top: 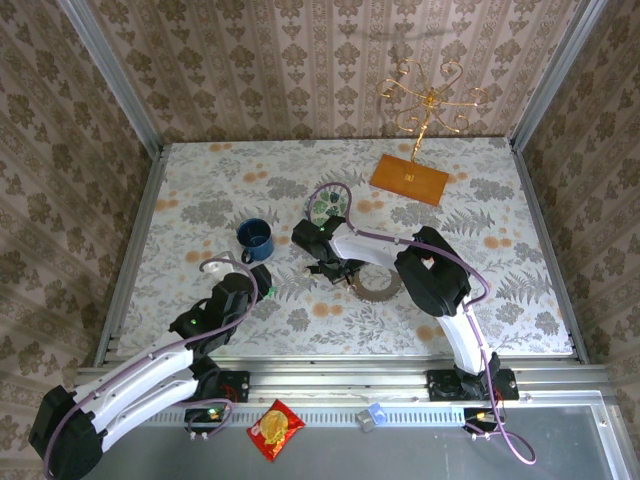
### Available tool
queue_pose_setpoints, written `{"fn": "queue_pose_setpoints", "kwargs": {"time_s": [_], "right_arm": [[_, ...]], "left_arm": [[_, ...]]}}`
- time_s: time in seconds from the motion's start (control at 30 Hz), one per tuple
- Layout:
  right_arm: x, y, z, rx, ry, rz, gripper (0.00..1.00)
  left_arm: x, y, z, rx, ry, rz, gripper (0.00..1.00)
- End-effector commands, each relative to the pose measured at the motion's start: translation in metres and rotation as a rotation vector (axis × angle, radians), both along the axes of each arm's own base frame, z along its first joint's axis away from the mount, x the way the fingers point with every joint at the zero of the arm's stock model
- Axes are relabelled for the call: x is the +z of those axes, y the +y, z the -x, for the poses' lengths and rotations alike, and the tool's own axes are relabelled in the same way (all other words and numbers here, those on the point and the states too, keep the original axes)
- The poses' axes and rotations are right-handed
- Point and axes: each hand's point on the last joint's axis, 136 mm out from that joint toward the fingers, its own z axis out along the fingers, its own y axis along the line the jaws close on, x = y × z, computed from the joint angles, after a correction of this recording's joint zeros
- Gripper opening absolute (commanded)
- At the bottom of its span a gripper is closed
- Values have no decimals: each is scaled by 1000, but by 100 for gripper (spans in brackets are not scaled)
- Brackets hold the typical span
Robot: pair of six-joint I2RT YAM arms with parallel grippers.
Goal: Put the keys on the keyring
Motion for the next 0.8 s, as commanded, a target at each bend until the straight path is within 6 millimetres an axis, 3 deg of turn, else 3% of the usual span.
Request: {"fn": "queue_pose_setpoints", "kwargs": {"time_s": [0.0, 0.17, 0.33, 0.77], "right_arm": [[1, -2, 1, 5, 8, 35, 8], [14, 1, 1, 5, -15, -1, 1], [44, 4, 0, 10, -88, -92, 0], [135, -13, 19, 133, -294, -377, 0]], "left_arm": [[-1, 2, -1, 10, -3, -4, 76], [3, 2, -2, 2, -10, -12, 76], [14, -5, -4, -48, -41, -39, 76], [93, -60, -18, -404, -311, -228, 74]]}}
